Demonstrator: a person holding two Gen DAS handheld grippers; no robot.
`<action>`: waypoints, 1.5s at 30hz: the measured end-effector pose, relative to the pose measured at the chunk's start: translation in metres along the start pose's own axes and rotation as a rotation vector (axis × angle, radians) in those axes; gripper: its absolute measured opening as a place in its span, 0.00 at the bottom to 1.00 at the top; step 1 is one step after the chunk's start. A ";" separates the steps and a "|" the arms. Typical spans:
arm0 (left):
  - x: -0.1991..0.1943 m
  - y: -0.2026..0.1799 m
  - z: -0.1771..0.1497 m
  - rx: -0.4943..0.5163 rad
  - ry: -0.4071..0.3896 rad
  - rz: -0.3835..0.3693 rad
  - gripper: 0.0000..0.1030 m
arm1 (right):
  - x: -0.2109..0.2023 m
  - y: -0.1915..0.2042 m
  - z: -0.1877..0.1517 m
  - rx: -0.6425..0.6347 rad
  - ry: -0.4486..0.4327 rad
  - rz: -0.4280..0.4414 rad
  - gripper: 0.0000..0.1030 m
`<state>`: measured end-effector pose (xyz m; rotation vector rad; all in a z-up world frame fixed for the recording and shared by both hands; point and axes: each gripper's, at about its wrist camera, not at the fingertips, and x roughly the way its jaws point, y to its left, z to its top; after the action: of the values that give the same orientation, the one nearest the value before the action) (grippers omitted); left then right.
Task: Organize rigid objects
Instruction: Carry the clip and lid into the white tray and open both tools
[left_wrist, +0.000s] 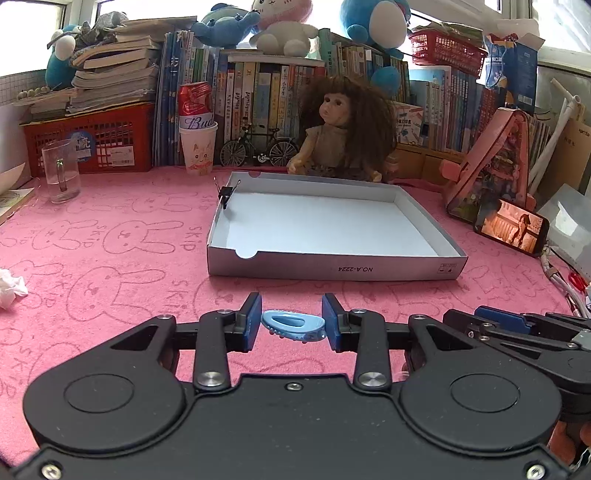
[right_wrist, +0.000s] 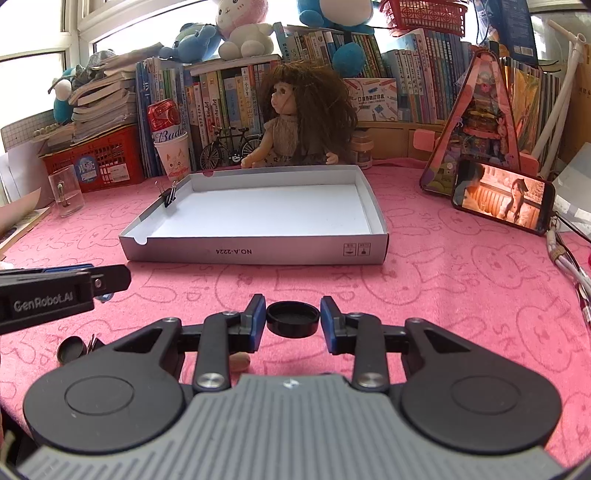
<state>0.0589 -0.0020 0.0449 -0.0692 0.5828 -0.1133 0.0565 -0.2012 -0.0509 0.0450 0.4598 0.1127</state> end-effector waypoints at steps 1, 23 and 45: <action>0.004 -0.001 0.003 0.002 0.001 0.001 0.32 | 0.002 0.000 0.002 -0.002 0.001 0.000 0.36; 0.138 0.018 0.095 -0.105 0.205 -0.062 0.32 | 0.092 -0.027 0.090 0.029 0.103 0.080 0.36; 0.182 0.008 0.084 -0.083 0.284 -0.024 0.33 | 0.144 -0.032 0.089 0.075 0.226 0.061 0.36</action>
<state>0.2564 -0.0146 0.0148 -0.1417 0.8707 -0.1232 0.2274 -0.2175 -0.0371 0.1211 0.6891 0.1609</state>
